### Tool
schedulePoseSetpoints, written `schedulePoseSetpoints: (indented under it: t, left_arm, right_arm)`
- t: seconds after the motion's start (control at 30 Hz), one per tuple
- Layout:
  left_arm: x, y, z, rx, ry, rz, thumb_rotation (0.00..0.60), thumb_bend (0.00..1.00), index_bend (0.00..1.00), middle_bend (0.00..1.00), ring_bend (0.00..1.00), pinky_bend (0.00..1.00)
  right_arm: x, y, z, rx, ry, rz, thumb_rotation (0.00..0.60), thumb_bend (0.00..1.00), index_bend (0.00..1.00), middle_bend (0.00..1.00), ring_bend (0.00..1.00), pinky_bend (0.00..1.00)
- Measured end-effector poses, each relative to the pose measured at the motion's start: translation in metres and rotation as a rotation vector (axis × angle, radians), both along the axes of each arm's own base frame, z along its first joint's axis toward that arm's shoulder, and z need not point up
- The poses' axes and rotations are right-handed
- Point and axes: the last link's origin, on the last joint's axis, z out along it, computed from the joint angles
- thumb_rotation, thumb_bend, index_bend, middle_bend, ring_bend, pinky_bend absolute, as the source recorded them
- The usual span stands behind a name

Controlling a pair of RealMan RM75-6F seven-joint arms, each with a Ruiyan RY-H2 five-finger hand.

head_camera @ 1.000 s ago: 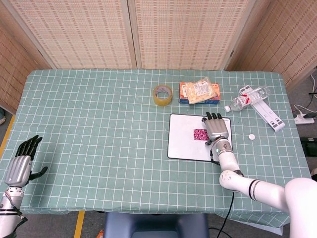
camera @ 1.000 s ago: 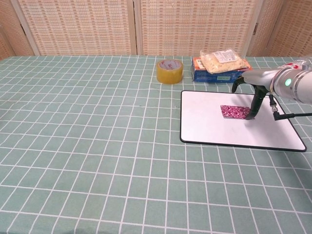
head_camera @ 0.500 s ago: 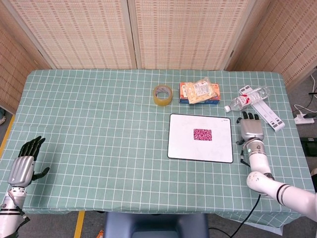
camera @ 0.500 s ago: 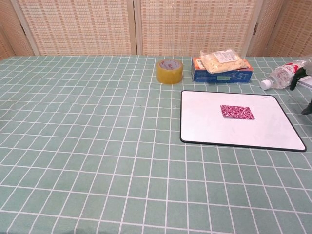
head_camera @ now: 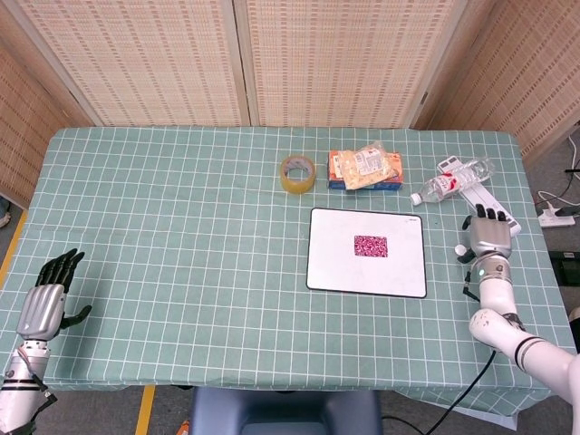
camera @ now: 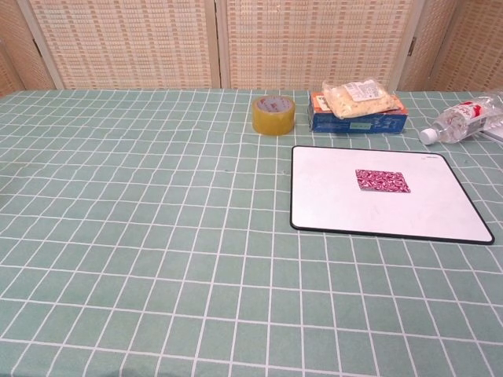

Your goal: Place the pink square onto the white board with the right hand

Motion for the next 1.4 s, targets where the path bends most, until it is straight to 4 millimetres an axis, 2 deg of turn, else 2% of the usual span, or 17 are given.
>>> schedulePoseSetpoints:
  t: [0.4, 1.4]
  left_arm:
    - [-0.001, 0.000, 0.000, 0.000, 0.001, 0.003, 0.600, 0.19, 0.00, 0.00, 0.00, 0.00]
    - [-0.004, 0.002, 0.000, -0.010, -0.007, 0.009, 0.600, 0.19, 0.00, 0.00, 0.00, 0.00]
  right_arm:
    - [-0.013, -0.003, -0.007, -0.012, -0.010, -0.036, 0.600, 0.09, 0.39, 0.00, 0.00, 0.00]
    - [-0.016, -0.016, -0.022, 0.000, -0.004, -0.056, 0.600, 0.12, 0.46, 0.00, 0.00, 0.00]
